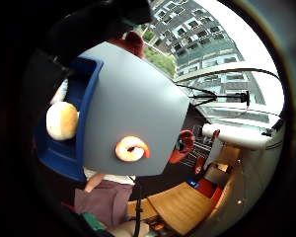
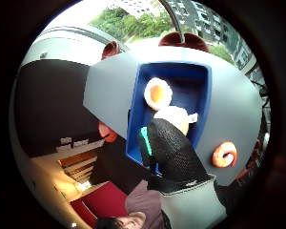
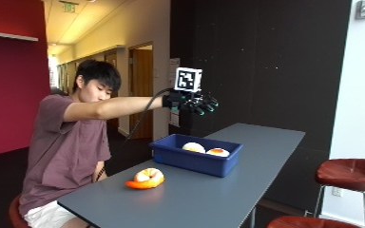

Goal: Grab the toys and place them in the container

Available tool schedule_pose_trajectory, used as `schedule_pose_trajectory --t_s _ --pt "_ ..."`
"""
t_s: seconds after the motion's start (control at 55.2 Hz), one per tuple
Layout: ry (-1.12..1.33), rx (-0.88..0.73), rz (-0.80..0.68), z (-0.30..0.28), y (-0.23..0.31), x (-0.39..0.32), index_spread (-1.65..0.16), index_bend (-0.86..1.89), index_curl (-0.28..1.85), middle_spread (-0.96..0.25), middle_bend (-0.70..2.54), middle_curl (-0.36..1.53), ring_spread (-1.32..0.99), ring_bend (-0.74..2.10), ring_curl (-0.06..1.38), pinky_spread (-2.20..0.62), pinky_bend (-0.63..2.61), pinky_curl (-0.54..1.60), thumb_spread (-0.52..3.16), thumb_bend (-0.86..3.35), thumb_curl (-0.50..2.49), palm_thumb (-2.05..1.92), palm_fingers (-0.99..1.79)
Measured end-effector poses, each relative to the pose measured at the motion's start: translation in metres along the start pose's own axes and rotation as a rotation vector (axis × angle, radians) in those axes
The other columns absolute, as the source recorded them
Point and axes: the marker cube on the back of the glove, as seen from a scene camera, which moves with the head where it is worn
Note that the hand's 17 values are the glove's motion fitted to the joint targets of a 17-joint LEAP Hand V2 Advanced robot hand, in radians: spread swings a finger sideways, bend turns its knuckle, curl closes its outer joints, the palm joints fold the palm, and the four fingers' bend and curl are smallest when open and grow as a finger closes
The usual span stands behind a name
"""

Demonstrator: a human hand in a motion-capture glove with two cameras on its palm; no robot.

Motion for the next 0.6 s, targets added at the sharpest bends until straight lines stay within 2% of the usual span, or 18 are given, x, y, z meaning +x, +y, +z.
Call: schedule_pose_trajectory --t_s 0.054,0.091,0.199,0.344,0.434,0.597 --pt "-0.057 -0.003 0.177 -0.005 0.016 0.018 -0.25 0.07 0.23 -0.01 0.09 0.31 0.02 0.32 0.35 0.05 0.95 0.37 1.25 -0.03 0.39 -0.03 -0.31" --pt "-0.065 -0.002 0.22 -0.006 0.027 0.03 -0.25 0.06 0.22 -0.02 0.09 0.3 0.03 0.32 0.35 0.05 0.95 0.37 1.25 -0.04 0.38 -0.03 -0.3" --pt "-0.056 0.004 0.235 0.001 0.059 0.063 -0.24 0.07 0.2 -0.02 0.1 0.27 0.03 0.32 0.35 0.05 0.92 0.36 1.25 -0.03 0.36 -0.03 -0.29" --pt "-0.008 -0.031 0.251 0.04 0.107 0.11 -0.24 0.08 0.18 -0.03 0.1 0.24 0.02 0.33 0.35 0.05 0.91 0.35 1.25 -0.03 0.34 -0.03 -0.26" --pt "0.027 -0.088 0.232 0.082 0.125 0.116 -0.24 0.08 0.17 -0.02 0.12 0.23 0.02 0.33 0.36 0.05 0.91 0.35 1.26 -0.03 0.33 -0.03 -0.25" --pt "-0.034 -0.214 0.153 0.193 0.141 0.114 -0.24 0.08 0.16 -0.04 0.11 0.22 0.01 0.33 0.36 0.05 0.91 0.35 1.25 -0.04 0.31 -0.04 -0.25"
